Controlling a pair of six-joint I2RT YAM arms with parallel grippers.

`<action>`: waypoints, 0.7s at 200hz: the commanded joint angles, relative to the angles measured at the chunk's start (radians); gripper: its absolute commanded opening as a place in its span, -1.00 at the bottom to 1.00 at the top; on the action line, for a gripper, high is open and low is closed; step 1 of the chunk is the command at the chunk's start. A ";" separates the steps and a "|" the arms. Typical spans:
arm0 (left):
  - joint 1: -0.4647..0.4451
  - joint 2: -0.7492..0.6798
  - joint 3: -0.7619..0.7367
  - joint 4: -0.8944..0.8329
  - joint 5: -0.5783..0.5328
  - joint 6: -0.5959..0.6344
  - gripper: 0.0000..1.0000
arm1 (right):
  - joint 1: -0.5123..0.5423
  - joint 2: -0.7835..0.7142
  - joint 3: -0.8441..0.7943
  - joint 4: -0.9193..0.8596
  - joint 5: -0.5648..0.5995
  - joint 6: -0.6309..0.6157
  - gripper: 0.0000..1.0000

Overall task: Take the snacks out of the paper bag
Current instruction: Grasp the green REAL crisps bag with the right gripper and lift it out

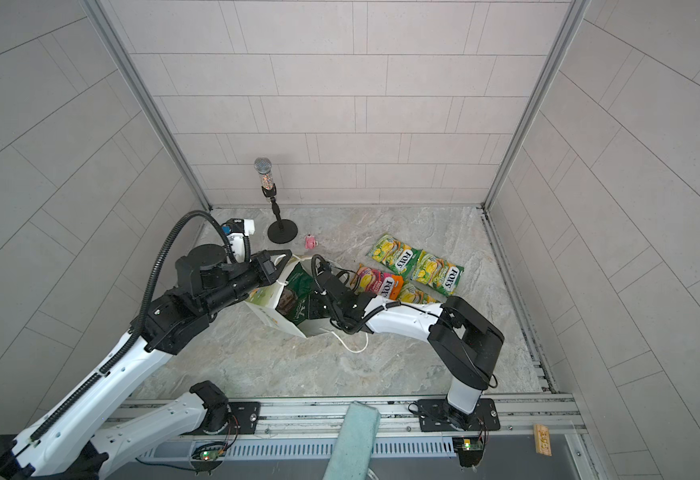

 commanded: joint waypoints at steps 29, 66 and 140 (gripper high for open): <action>-0.004 -0.030 -0.009 -0.038 -0.056 0.061 -1.00 | -0.031 -0.113 -0.026 0.097 -0.083 -0.032 -1.00; -0.004 -0.042 -0.015 -0.058 -0.089 0.071 -1.00 | -0.035 -0.164 -0.026 0.119 -0.095 -0.053 -1.00; -0.004 -0.058 -0.012 -0.105 -0.163 0.091 -1.00 | -0.060 -0.228 0.015 0.100 -0.117 -0.099 -1.00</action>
